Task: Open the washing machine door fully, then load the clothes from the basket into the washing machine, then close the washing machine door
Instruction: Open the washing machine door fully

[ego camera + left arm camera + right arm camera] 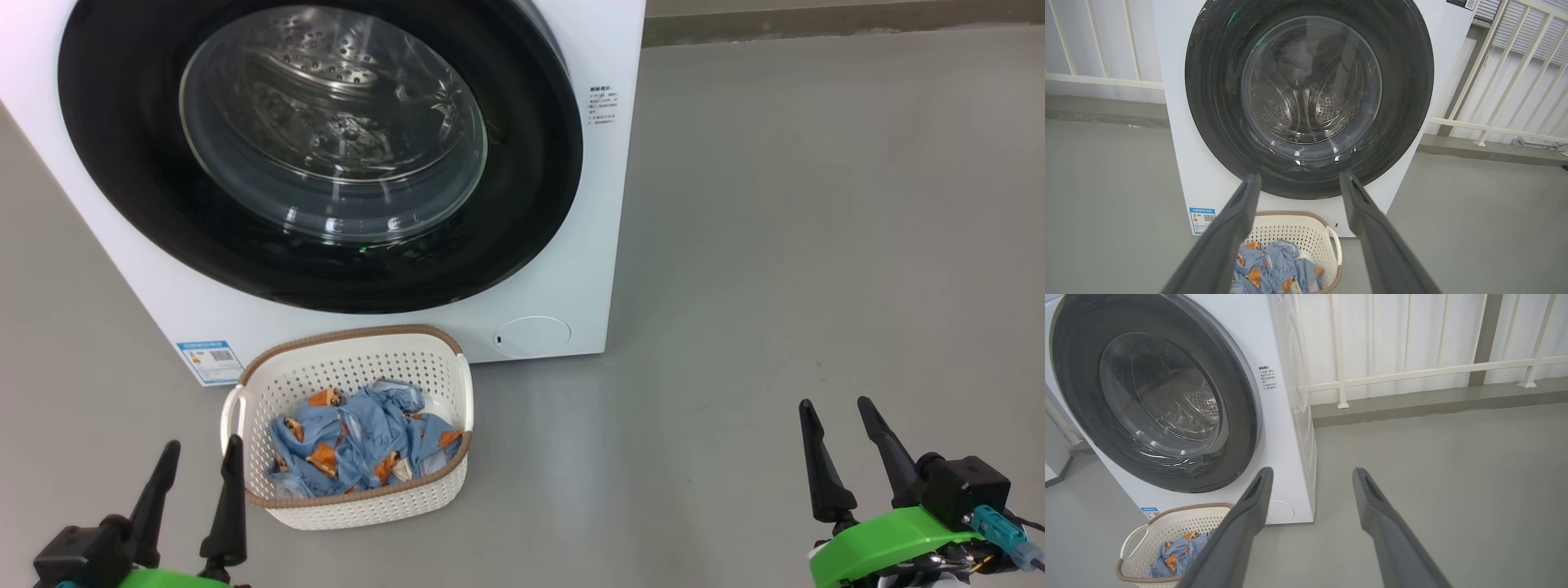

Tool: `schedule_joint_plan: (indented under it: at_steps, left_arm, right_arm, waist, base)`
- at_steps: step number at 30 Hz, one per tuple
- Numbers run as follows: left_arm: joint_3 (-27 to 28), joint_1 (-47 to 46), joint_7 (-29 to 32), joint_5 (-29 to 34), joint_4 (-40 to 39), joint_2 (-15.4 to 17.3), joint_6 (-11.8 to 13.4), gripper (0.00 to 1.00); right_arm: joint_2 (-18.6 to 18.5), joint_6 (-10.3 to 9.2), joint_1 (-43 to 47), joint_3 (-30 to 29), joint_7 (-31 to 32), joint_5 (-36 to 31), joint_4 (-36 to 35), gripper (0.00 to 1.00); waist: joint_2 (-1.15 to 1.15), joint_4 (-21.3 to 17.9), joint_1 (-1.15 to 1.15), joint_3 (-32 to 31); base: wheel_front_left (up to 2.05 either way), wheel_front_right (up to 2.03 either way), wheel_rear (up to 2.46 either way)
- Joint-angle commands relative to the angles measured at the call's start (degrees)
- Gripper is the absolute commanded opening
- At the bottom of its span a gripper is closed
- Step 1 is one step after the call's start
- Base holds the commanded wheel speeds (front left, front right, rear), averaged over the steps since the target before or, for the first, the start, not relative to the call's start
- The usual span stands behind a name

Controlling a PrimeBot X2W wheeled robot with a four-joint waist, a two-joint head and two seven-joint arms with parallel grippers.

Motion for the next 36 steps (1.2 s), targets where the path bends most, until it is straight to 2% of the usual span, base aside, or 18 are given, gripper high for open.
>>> schedule_joint_plan:
  at_steps: [1, 12, 21, 25, 33, 34, 35, 36]
  left_arm:
    - [2.0, -1.6, -0.5, 0.7, -1.6, 1.2, -0.2, 1.0]
    - [1.7, -0.8, -0.5, 1.5, -2.6, 1.0, -0.2, 1.0]
    - [1.2, -0.1, -0.5, 2.4, -3.8, 0.8, -0.2, 1.0]
    - [0.9, 0.3, -0.5, 2.6, -4.2, 0.7, -0.2, 1.0]
    - [0.8, -0.2, -0.5, 2.5, -5.1, 0.7, -0.2, 1.0]
    - [0.7, -0.4, -0.5, 2.5, -5.2, 0.7, -0.2, 1.0]
    - [0.6, -0.5, -0.5, 2.5, -5.2, 0.7, -0.2, 1.0]
    - [0.5, -0.6, -0.5, 2.5, -5.4, 0.7, -0.2, 1.0]
  right_arm:
    - [-0.2, -0.06, -1.6, 1.5, -0.7, 0.2, -1.4, 1.0]
    - [-0.2, -0.06, -2.1, 1.4, -0.7, 2.4, -1.5, 1.0]
    - [-0.2, -0.06, -4.4, 0.5, -0.7, 8.6, -3.0, 1.0]
    - [-0.2, -0.06, -6.5, -0.7, -0.7, 15.4, -3.6, 1.0]
    - [-0.2, -0.06, -13.2, -3.9, -0.6, 36.0, -1.6, 1.0]
    - [-0.2, -0.06, -14.2, -4.3, -0.4, 38.1, -1.3, 0.95]
    - [-0.2, -0.06, -15.2, -4.8, 0.0, 40.0, -0.9, 0.74]
    - [-0.2, -0.06, -16.1, -5.3, 0.4, 41.6, -0.6, 0.34]
  waist:
    - [0.0, 0.0, 0.0, -0.1]
    - [0.0, 0.3, 0.0, 0.0]
    - [0.0, 0.4, 0.0, 0.6]
    - [0.0, 0.5, 0.0, 1.0]
    - [0.0, 1.2, 0.0, 3.0]
    - [0.0, 1.3, 0.0, 3.4]
    - [0.0, 1.3, 0.0, 3.6]
    - [0.0, 1.4, 0.0, 4.0]
  base:
    - [0.0, 0.0, 0.0]
    - [0.0, 0.0, 0.0]
    - [0.0, 0.0, 0.0]
    - [0.0, 0.0, 0.0]
    - [0.0, 0.0, 0.0]
    - [0.0, 0.0, 0.0]
    - [0.0, 0.0, 0.0]
    - [0.0, 0.0, 0.0]
